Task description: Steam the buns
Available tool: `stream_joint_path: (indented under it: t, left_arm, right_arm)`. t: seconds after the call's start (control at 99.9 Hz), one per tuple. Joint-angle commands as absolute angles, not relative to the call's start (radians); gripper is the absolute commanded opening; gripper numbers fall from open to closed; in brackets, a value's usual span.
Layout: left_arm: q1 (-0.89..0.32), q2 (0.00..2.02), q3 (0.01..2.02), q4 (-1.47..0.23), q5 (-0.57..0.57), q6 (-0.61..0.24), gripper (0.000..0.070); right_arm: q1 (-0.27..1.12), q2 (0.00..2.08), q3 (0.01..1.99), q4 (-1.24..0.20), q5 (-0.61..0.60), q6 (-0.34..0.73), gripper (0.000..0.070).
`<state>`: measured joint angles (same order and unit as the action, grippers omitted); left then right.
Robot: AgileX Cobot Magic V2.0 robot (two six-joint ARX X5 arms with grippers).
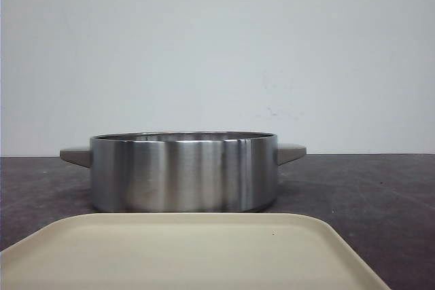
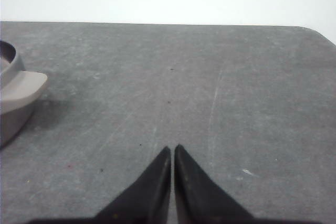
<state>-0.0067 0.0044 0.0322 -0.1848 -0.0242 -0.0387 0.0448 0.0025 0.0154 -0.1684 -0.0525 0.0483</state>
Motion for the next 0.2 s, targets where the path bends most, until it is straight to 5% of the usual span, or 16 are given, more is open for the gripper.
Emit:
stream_joint_path:
  t: [0.0, 0.19]
  left_arm:
    - [-0.005, 0.003, 0.014, -0.188, -0.027, -0.042, 0.0017]
    - [-0.005, 0.003, 0.014, -0.188, -0.027, -0.042, 0.0017]
  right_arm:
    - [0.044, 0.004, 0.012, -0.157, -0.053, 0.040, 0.0006]
    - [0.044, 0.004, 0.012, -0.157, -0.052, 0.040, 0.0006]
